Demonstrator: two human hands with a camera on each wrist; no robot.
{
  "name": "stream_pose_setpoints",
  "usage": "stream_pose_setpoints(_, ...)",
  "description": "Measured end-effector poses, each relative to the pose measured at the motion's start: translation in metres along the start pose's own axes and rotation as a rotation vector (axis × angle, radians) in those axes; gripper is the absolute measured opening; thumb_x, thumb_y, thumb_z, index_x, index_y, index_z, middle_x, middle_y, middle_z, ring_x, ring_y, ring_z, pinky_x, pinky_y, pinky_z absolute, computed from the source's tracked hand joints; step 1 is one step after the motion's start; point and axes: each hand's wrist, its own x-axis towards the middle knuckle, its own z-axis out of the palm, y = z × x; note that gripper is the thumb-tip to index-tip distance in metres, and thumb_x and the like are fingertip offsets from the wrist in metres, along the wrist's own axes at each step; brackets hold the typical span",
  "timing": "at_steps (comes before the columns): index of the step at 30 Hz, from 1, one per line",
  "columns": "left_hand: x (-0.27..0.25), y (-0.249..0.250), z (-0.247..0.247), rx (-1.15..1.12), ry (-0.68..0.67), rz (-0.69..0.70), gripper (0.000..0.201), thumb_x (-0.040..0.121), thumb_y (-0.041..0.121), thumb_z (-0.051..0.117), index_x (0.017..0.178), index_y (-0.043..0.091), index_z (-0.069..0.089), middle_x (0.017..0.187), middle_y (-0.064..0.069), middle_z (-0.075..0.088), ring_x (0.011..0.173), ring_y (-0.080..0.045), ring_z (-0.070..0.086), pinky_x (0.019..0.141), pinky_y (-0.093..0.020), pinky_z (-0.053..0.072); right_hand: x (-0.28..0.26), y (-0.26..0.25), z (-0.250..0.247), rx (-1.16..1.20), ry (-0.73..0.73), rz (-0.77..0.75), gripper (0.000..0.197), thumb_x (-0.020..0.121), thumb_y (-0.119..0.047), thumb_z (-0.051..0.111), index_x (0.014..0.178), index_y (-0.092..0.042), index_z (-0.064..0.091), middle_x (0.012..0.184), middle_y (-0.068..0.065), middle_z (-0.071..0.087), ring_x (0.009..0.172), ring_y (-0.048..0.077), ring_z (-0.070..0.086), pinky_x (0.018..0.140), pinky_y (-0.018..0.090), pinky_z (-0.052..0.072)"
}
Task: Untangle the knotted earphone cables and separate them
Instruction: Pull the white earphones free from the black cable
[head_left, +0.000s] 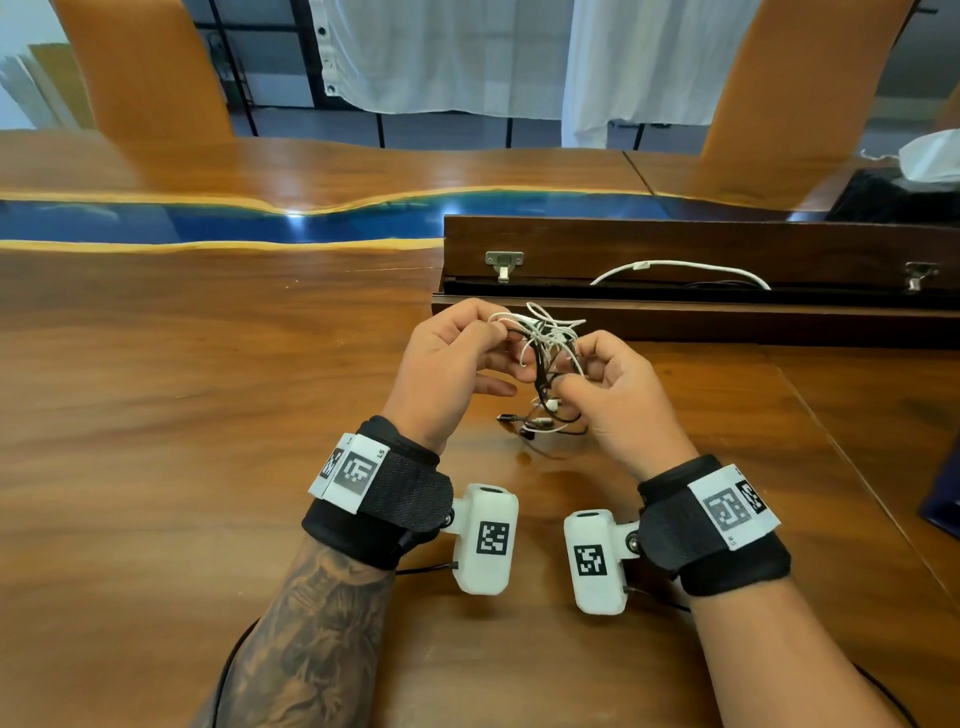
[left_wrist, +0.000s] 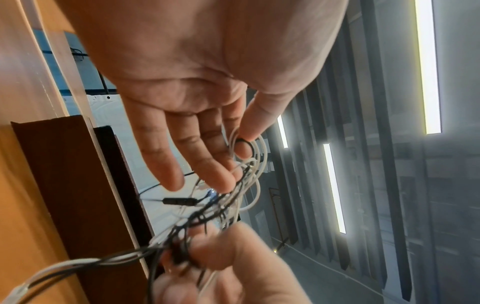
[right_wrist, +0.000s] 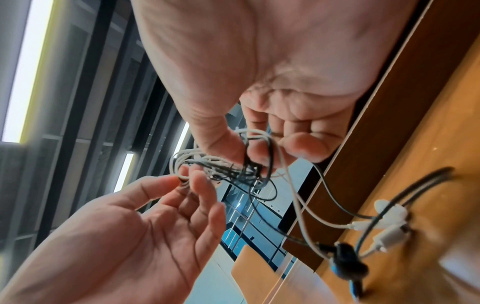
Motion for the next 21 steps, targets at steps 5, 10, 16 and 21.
stream_pose_setpoints(5, -0.001, 0.002, -0.002, 0.002, 0.003, 0.039, 0.025, 0.102, 0.003, 0.038, 0.092, 0.005, 0.062, 0.077, -0.011, 0.069, 0.069, -0.023, 0.066, 0.069, -0.039, 0.055, 0.000, 0.001, -0.003, -0.114, 0.046, 0.017, 0.013, 0.093, -0.007, 0.062, 0.090, -0.019, 0.065, 0.089, -0.001, 0.066, 0.066, 0.006, 0.060, 0.053, 0.013, 0.045)
stream_pose_setpoints(10, 0.001, 0.001, -0.004, -0.012, 0.087, 0.045, 0.025, 0.103, 0.006, 0.041, 0.092, 0.008, 0.063, 0.078, -0.011, 0.068, 0.068, -0.021, 0.066, 0.066, -0.038, 0.054, 0.001, -0.001, -0.004, -0.035, 0.039, -0.012, 0.011, 0.092, -0.004, 0.066, 0.092, -0.015, 0.066, 0.091, 0.001, 0.072, 0.066, 0.008, 0.064, 0.055, 0.014, 0.047)
stream_pose_setpoints(16, 0.009, -0.007, -0.011, 0.044, 0.276, 0.017, 0.020, 0.103, 0.012, 0.048, 0.095, 0.009, 0.066, 0.071, -0.008, 0.061, 0.055, -0.010, 0.053, 0.055, -0.029, 0.048, 0.000, -0.007, -0.006, 0.058, 0.082, -0.072, 0.011, 0.098, -0.015, 0.064, 0.090, -0.017, 0.071, 0.080, -0.007, 0.072, 0.074, 0.001, 0.063, 0.067, 0.016, 0.049)
stream_pose_setpoints(21, 0.016, -0.015, -0.023, 0.148, 0.402, 0.011, 0.021, 0.103, 0.017, 0.051, 0.096, 0.012, 0.070, 0.064, 0.004, 0.055, 0.058, -0.011, 0.049, 0.055, -0.029, 0.045, 0.003, -0.006, -0.015, 0.209, 0.274, -0.033, 0.020, 0.101, -0.020, 0.057, 0.092, -0.026, 0.073, 0.085, -0.007, 0.072, 0.088, 0.013, 0.067, 0.079, 0.032, 0.054)
